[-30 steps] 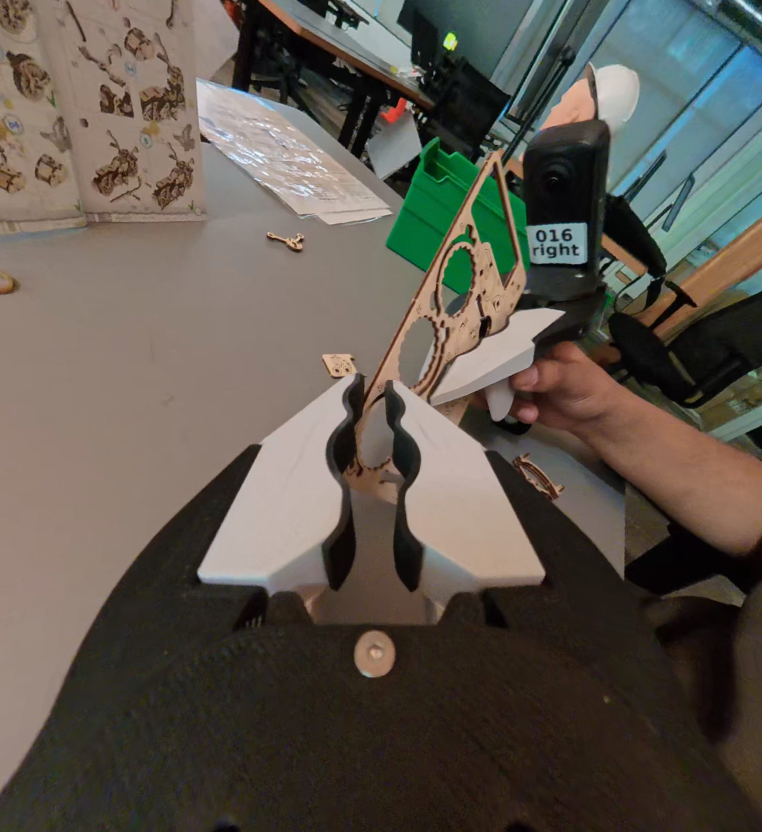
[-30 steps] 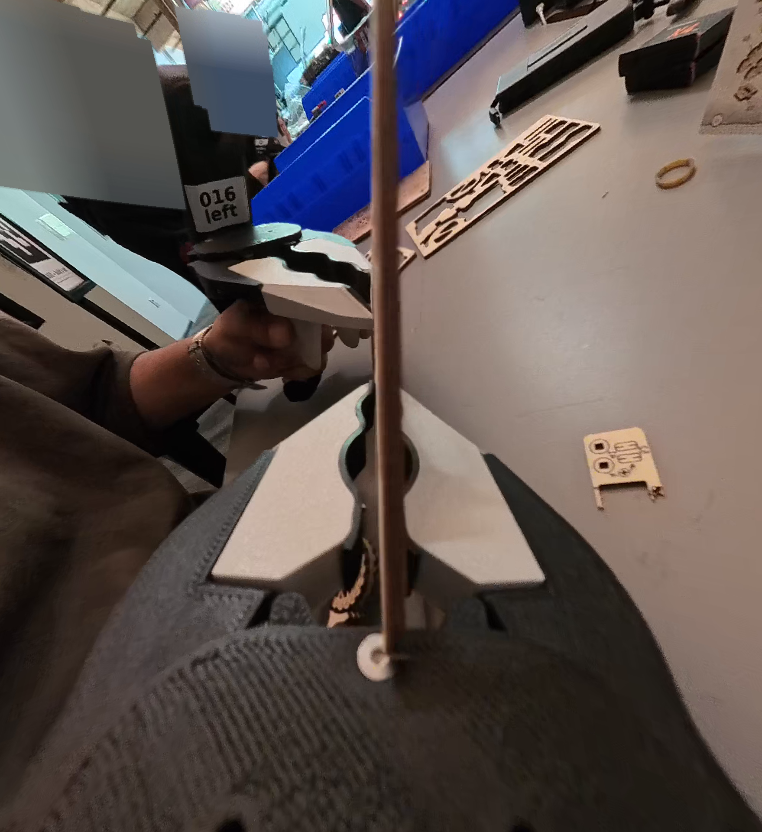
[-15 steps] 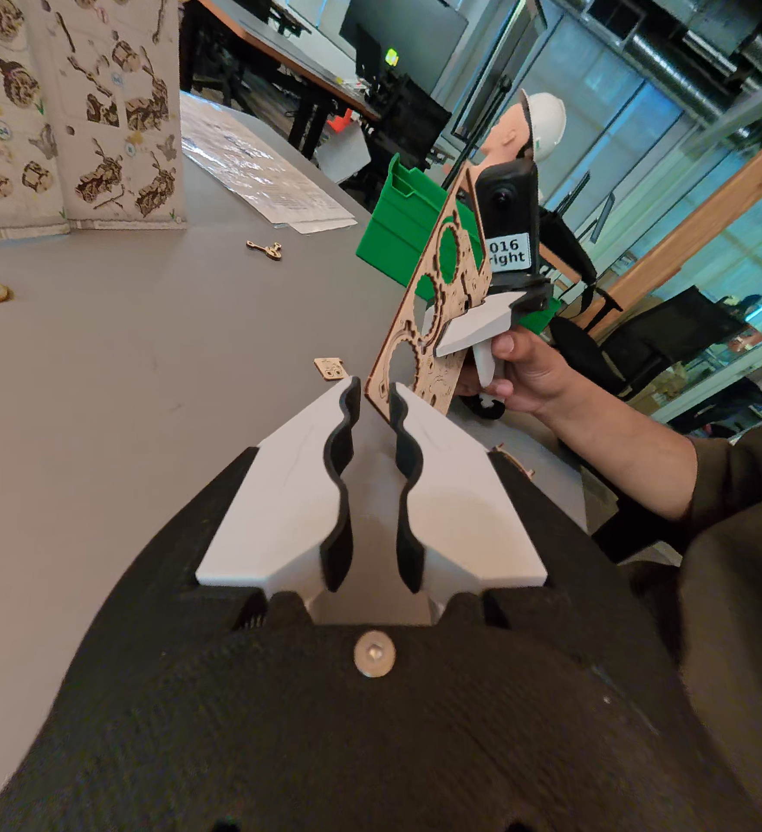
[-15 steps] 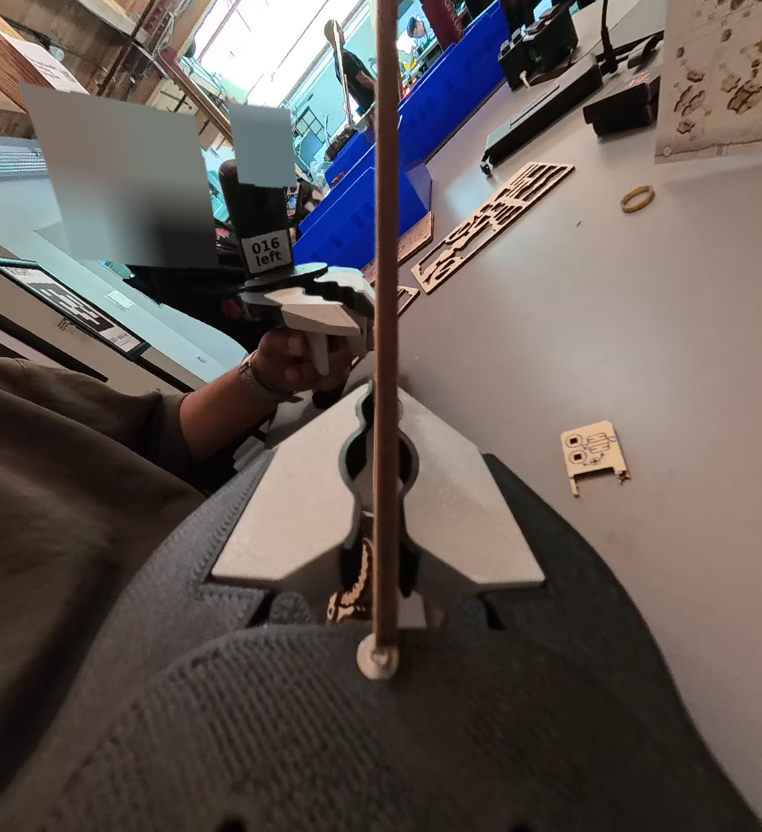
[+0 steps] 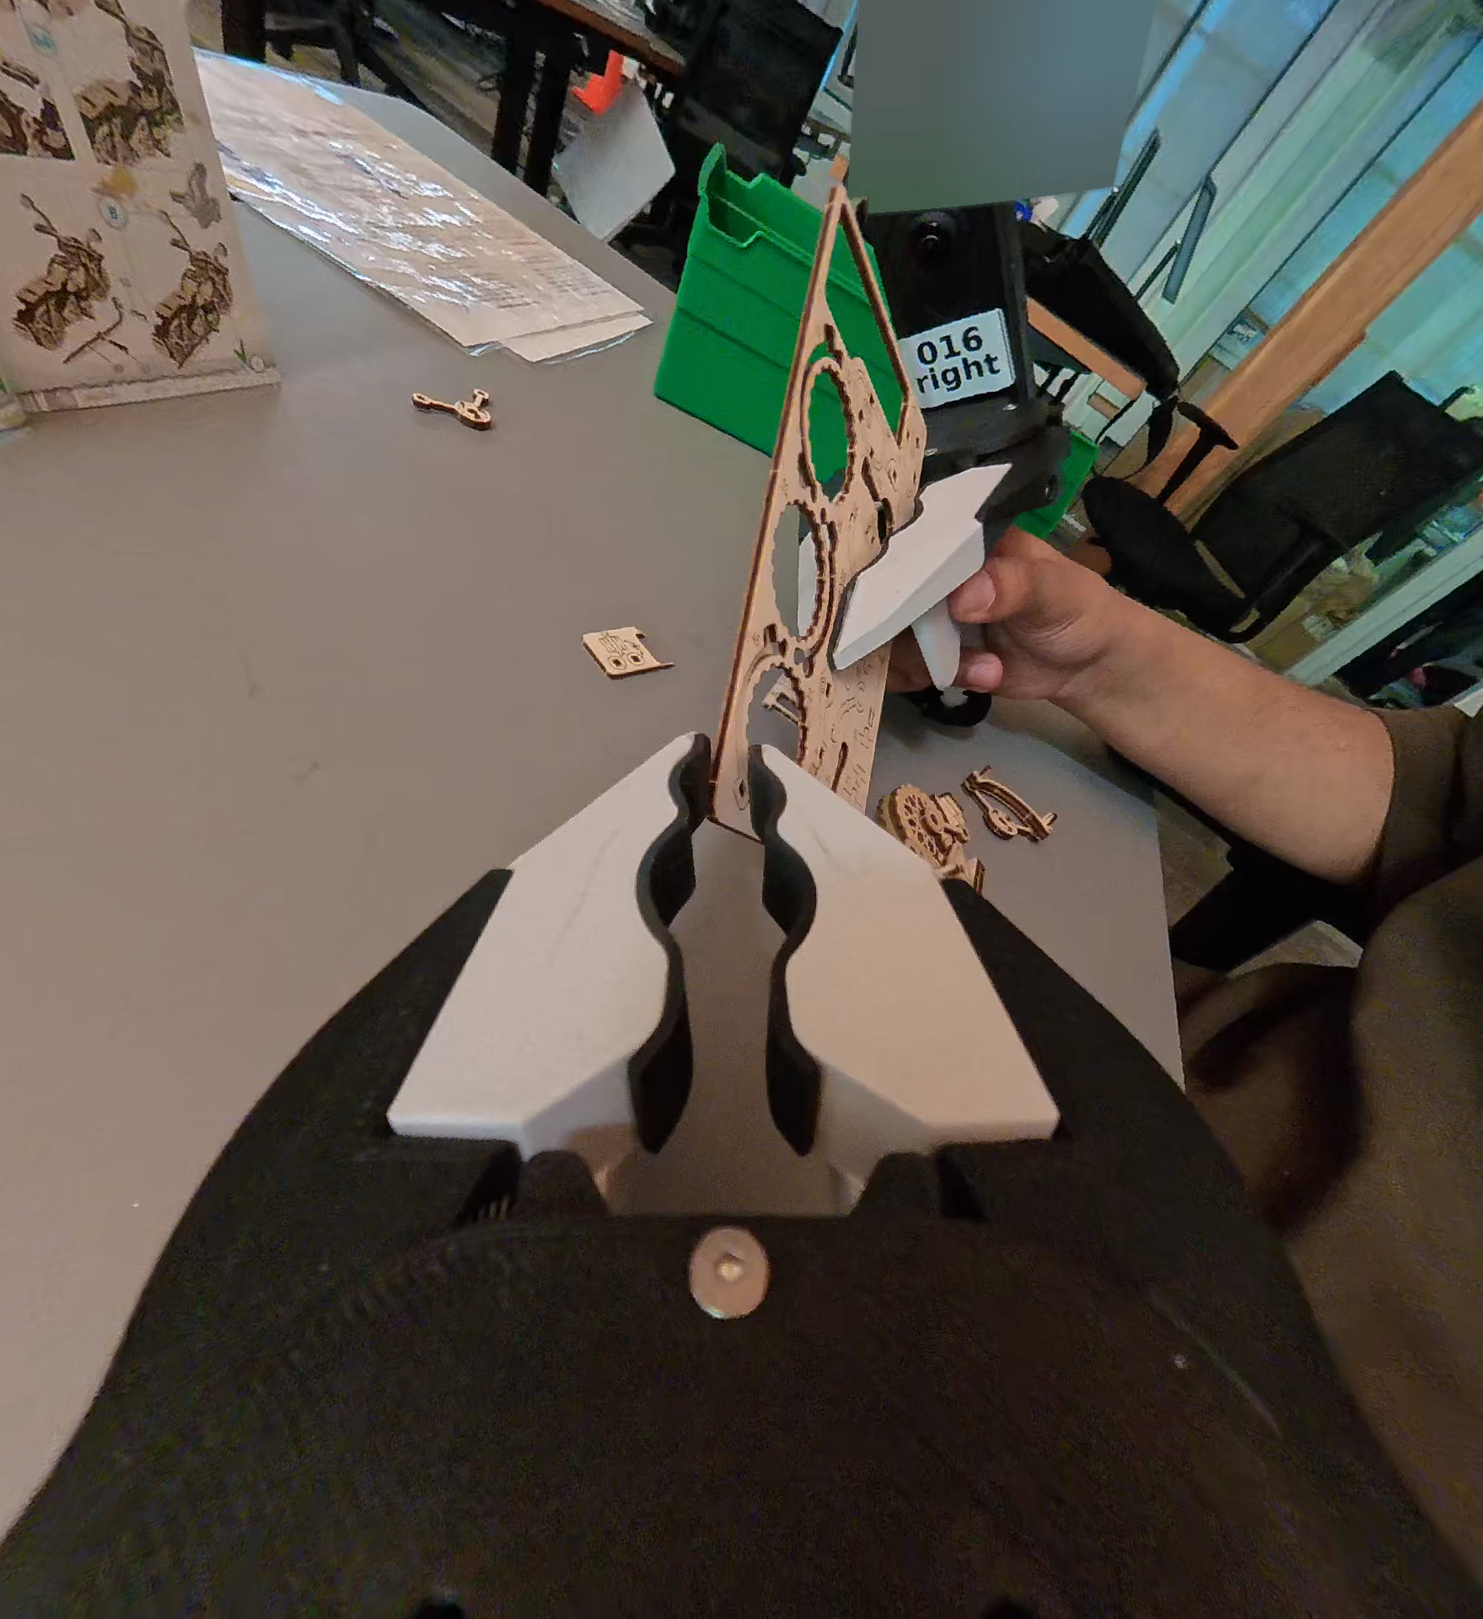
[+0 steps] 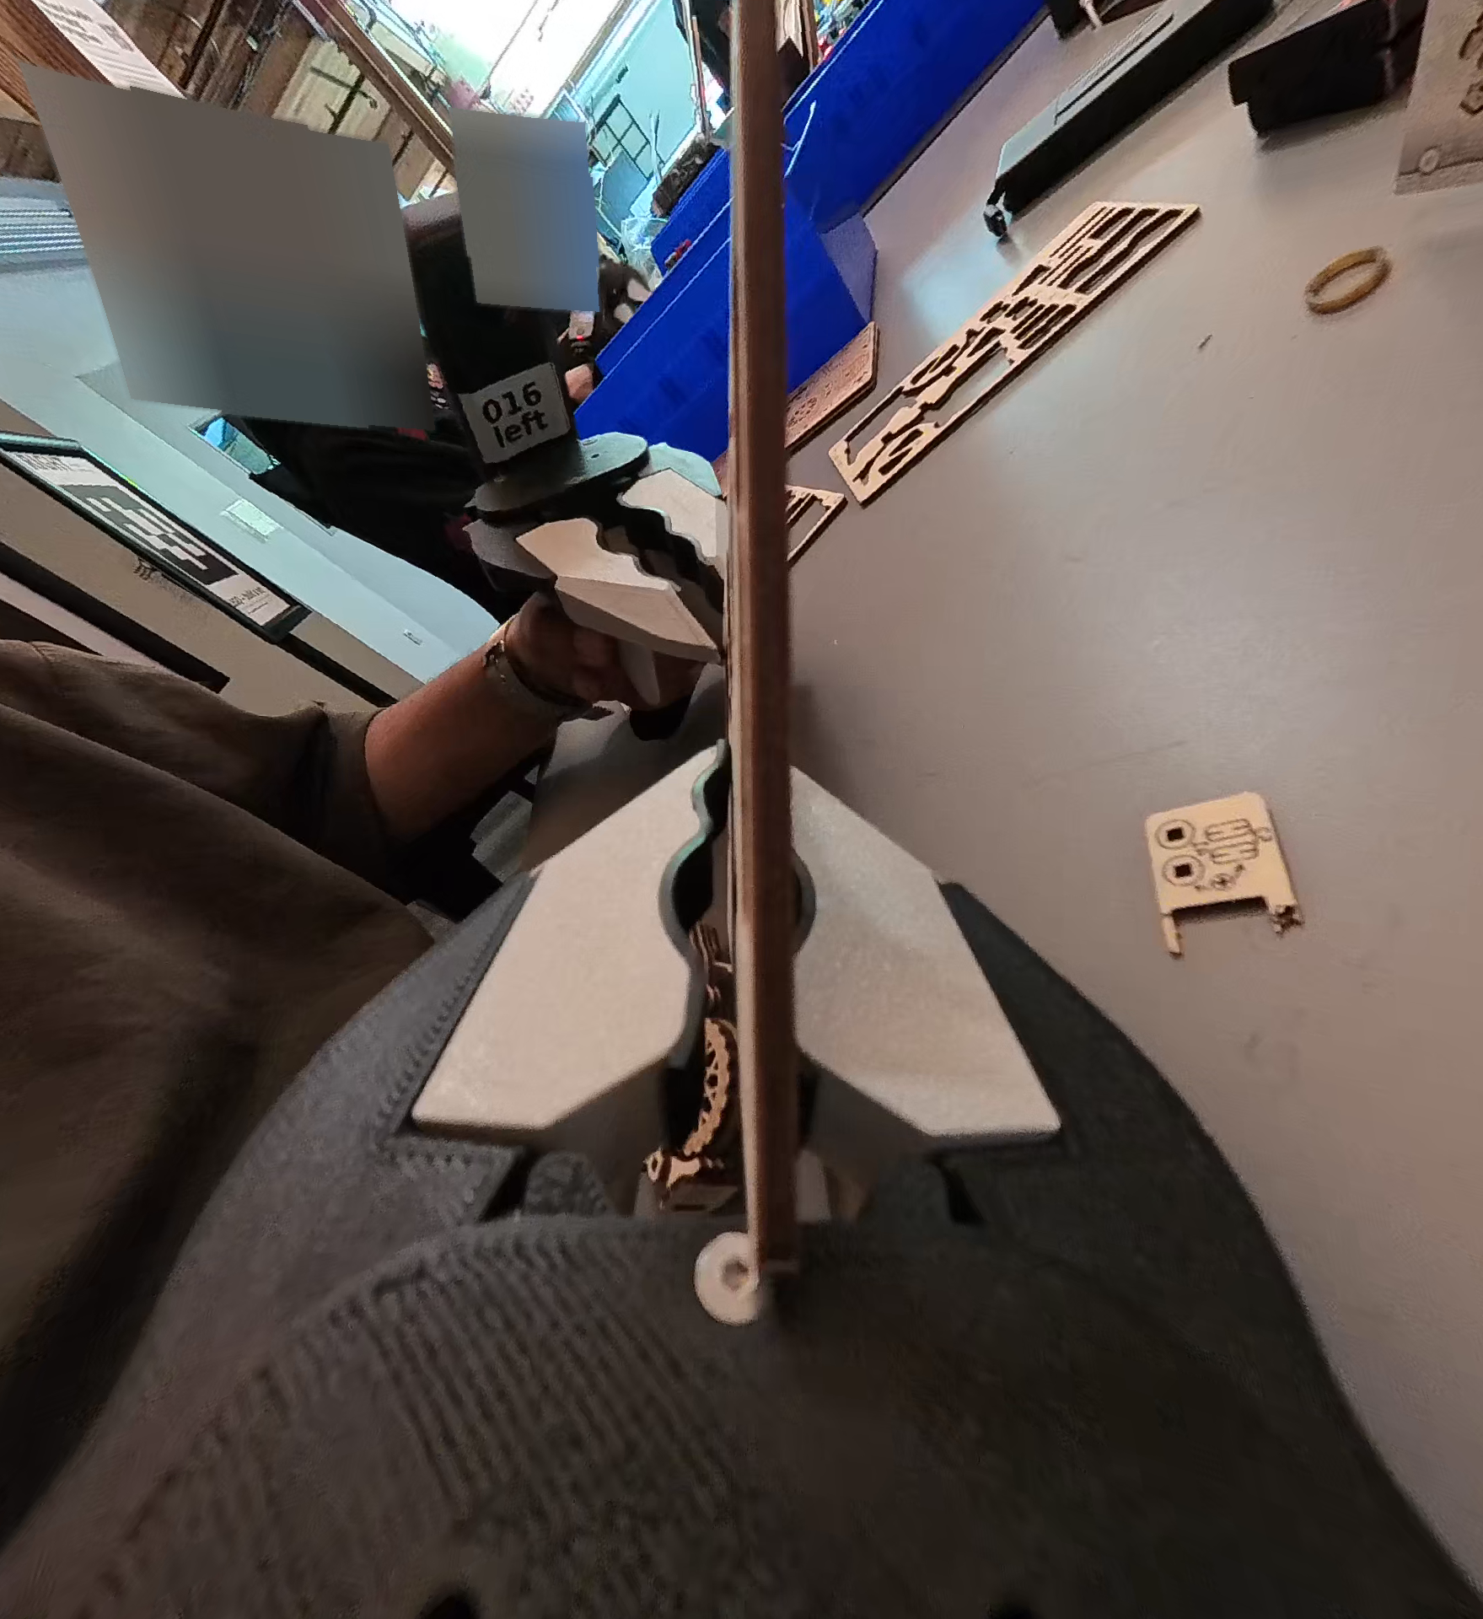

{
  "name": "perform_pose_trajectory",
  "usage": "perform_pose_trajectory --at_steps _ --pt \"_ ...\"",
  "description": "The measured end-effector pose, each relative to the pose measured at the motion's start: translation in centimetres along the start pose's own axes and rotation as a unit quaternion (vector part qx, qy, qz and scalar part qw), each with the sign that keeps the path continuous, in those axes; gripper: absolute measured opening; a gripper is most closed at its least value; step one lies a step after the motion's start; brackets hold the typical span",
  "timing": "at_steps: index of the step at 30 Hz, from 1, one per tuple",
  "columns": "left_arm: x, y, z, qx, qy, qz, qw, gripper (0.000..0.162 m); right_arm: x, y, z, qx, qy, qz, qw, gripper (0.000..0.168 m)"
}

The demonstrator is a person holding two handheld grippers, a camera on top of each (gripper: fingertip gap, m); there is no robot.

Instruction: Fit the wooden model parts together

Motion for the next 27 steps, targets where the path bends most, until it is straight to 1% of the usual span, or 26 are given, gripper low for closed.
perform_pose_trajectory --at_steps 4,10,14,21,27 --pt "0.13 0.03 -0.08 -0.001 0.01 -0.011 1.0 0.005 0.0 -0.05 -0.01 0.001 0.0 0.002 1.0 0.002" --pt "0.3 0.35 0.03 -0.016 0.042 -0.05 0.998 0.003 0.12 -0.01 0.08 -0.006 -0.002 0.014 1.0 0.002" --pt "0.28 0.39 0.01 -0.012 0.04 -0.051 0.998 0.003 0.16 -0.04 0.09 -0.004 0.0 0.013 1.0 0.002" --pt "0.17 0.41 0.31 0.005 0.034 -0.032 0.999 0.001 0.22 -0.02 0.14 -0.003 0.004 0.004 1.0 0.001" --pt "0.07 -0.01 0.16 0.044 0.011 0.015 0.999 0.002 -0.06 -0.2 -0.12 0.012 0.005 -0.018 1.0 0.002"
Point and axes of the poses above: each gripper's, where its closed fingertips meet, y back along the fingers, z out of its top, x = y × z across the jaws, the point moved 8 cm from there along y, back along the fingers, and after that the axes turned 11 degrees about x, right-handed, at the moved point
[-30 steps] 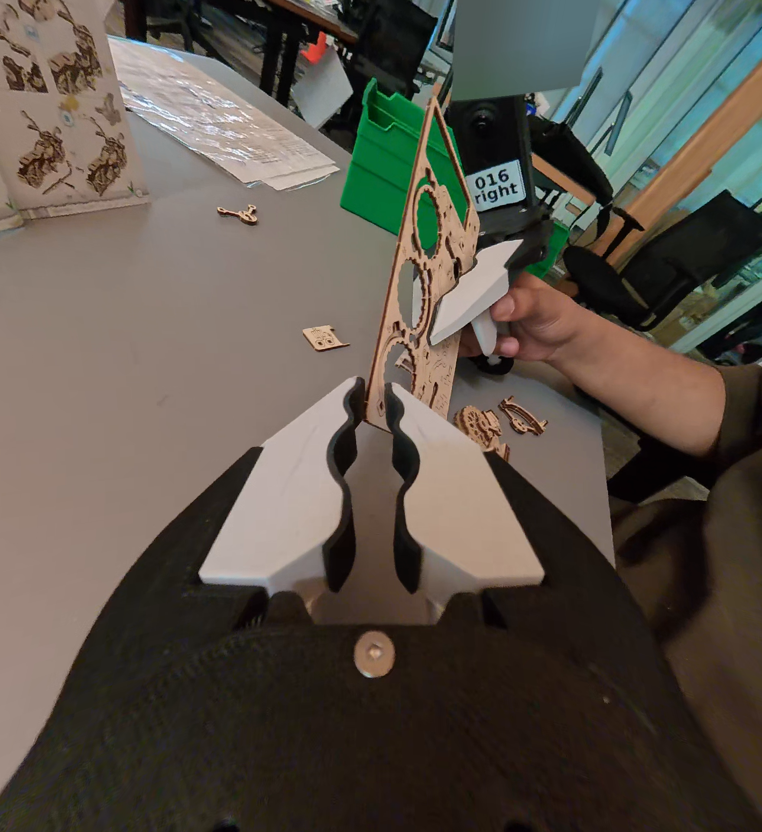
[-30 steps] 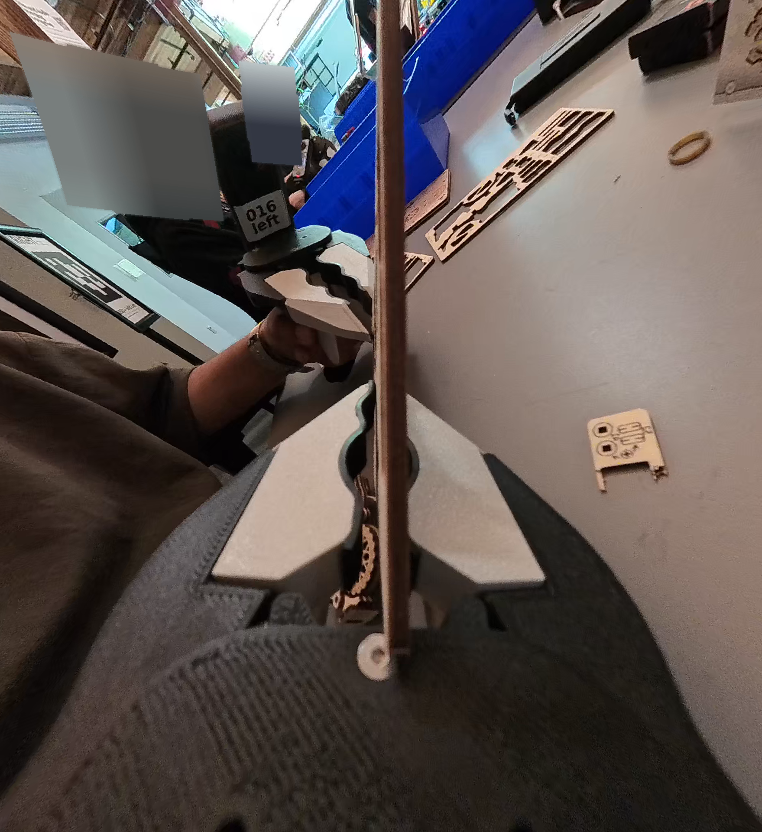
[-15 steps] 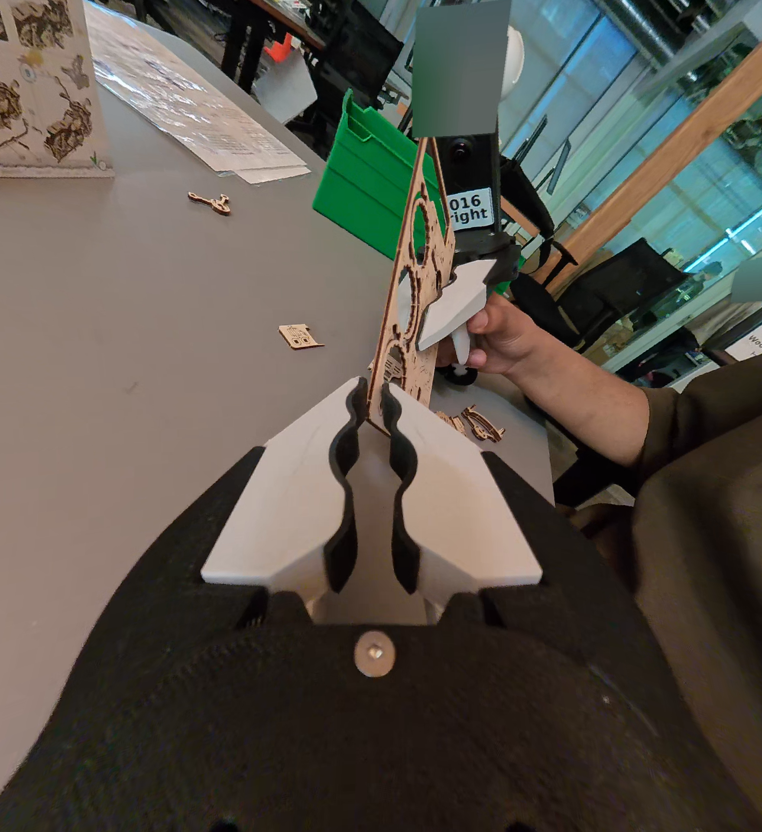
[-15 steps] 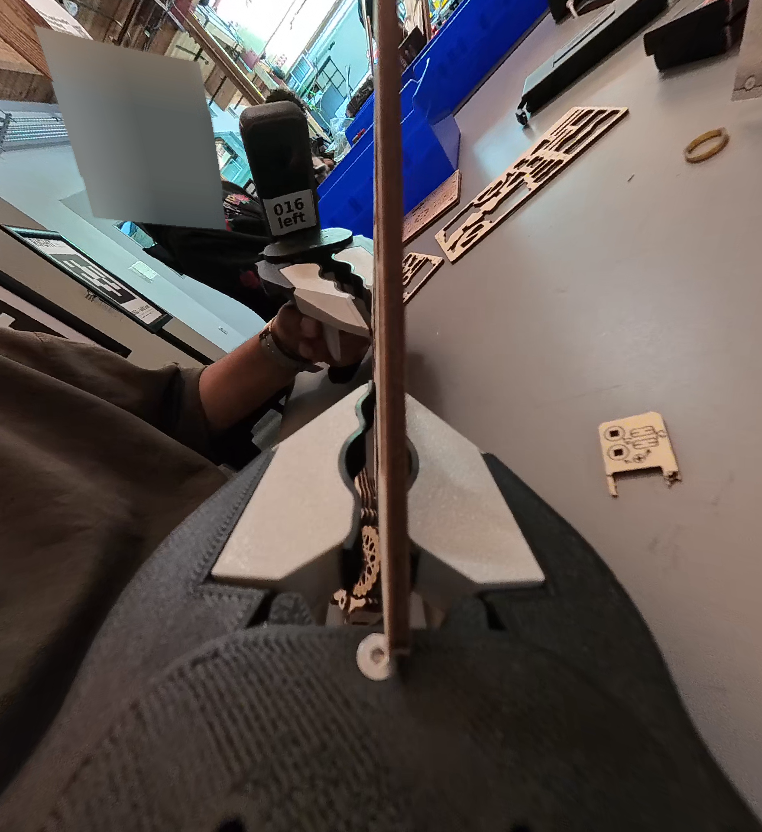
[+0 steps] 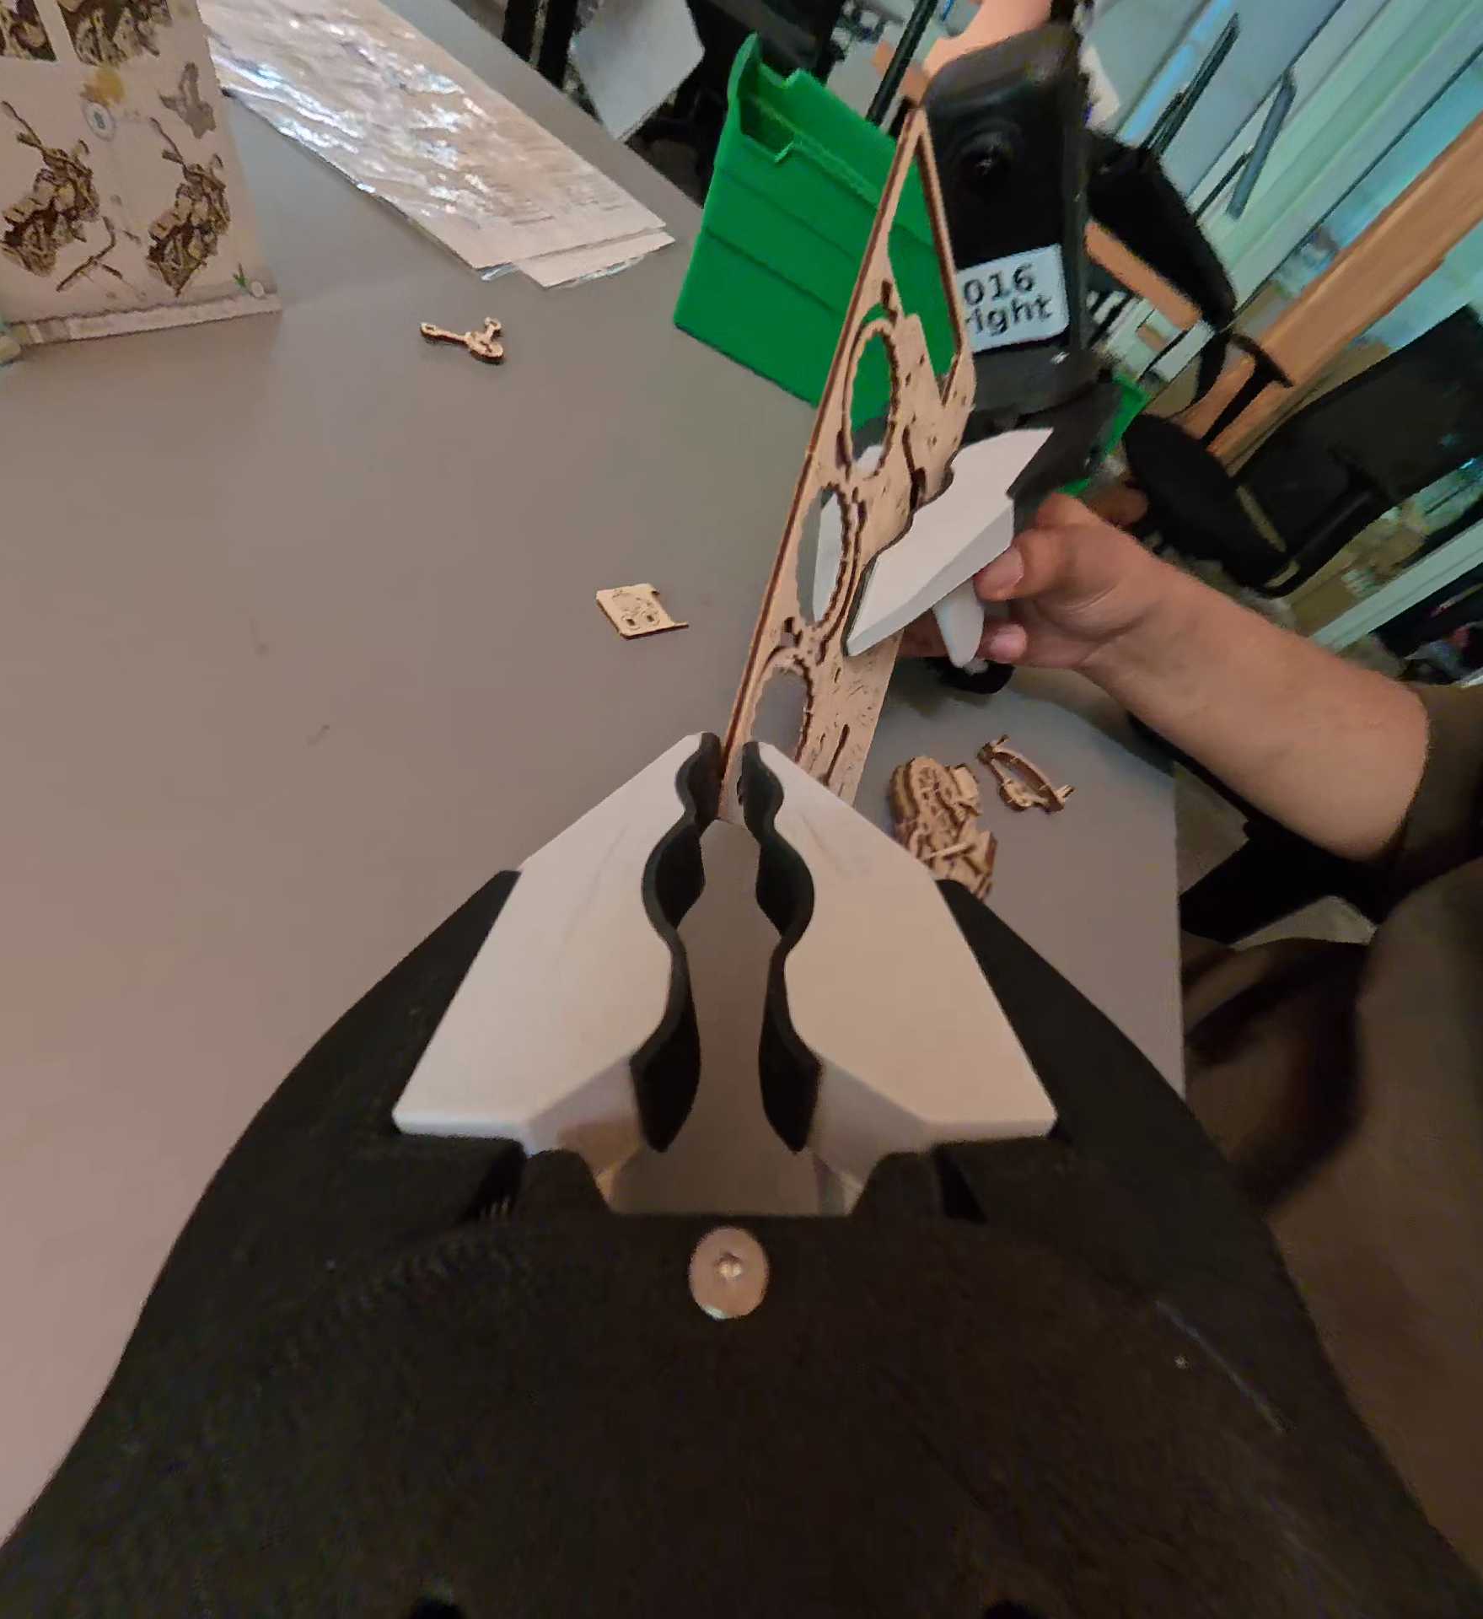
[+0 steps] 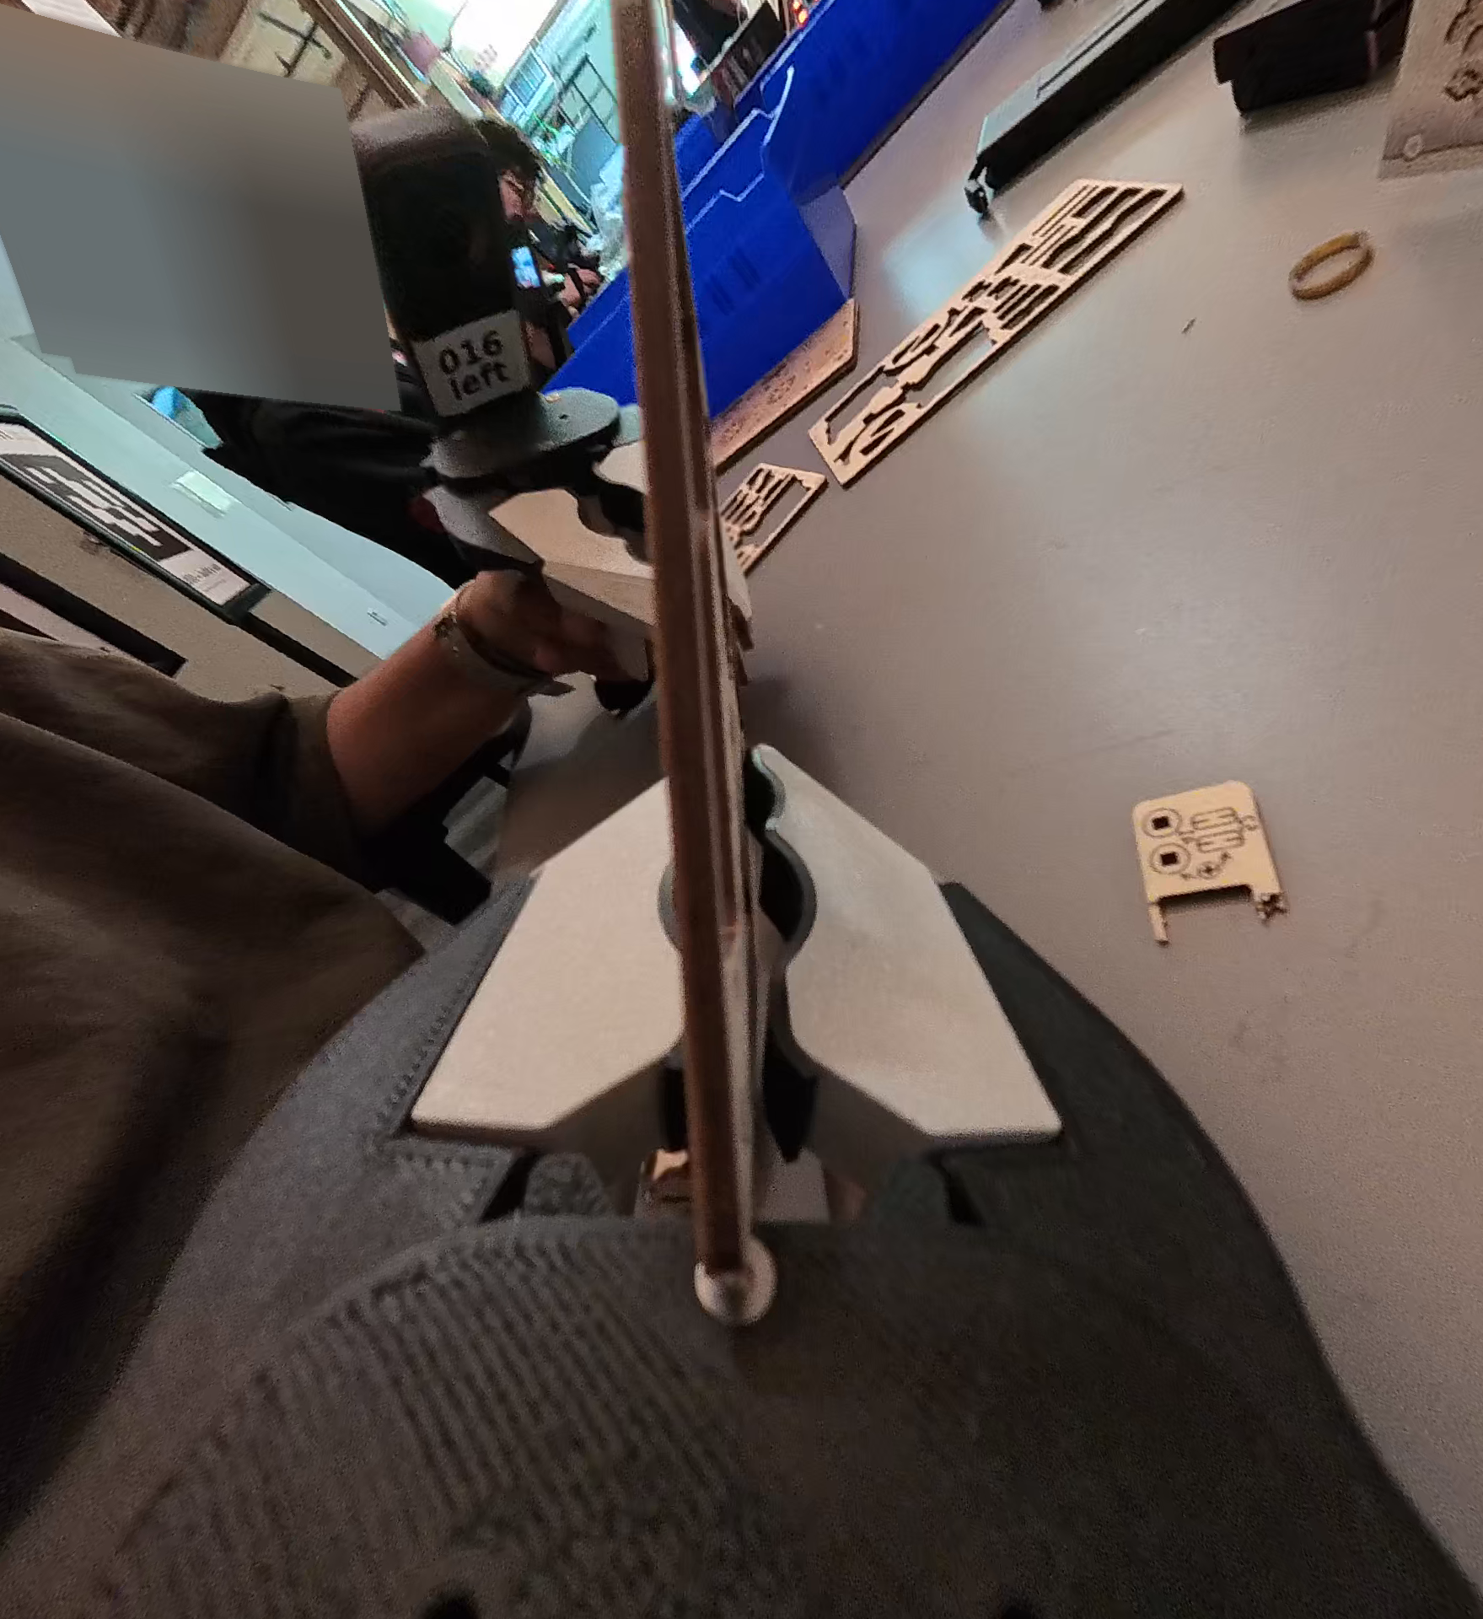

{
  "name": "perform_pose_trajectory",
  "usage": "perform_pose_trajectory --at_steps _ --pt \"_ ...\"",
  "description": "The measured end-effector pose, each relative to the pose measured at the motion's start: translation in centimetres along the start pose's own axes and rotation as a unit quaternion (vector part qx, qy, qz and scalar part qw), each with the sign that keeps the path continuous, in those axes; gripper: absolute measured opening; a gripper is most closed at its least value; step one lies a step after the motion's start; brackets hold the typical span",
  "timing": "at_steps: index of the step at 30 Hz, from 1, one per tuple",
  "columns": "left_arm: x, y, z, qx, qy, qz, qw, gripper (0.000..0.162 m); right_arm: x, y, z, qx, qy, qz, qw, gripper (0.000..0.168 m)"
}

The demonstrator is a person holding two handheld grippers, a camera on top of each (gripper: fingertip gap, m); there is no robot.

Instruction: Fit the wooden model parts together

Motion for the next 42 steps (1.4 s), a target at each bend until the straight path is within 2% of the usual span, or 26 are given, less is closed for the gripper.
perform_pose_trajectory --at_steps 3,13,29,42 --pt "0.01 -0.33 -0.28 0.017 -0.017 0.018 1.0 0.003 -0.11 -0.05 -0.09 0.012 0.007 -0.014 1.0 0.002" --pt "0.31 -0.13 -0.38 -0.012 -0.015 0.017 1.0 0.003 -0.07 -0.4 -0.25 0.024 0.008 -0.016 1.0 0.002" --pt "0.08 -0.23 -0.93 0.023 -0.065 0.022 0.997 0.0 0.21 -0.88 -0.48 0.044 0.016 -0.011 0.999 0.002" --pt "0.02 -0.81 -0.84 0.023 -0.066 0.074 0.995 0.0 -0.01 -0.8 -0.58 0.05 0.017 -0.026 0.998 0.003"
Point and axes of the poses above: each gripper's, where its closed fingertips meet, y back along the fingers, z out of its top, x = y × z across the jaws, the point moved 8 cm from there along y, back along the fingers, and after that the axes turned 11 degrees about x, right-handed, at the moved point
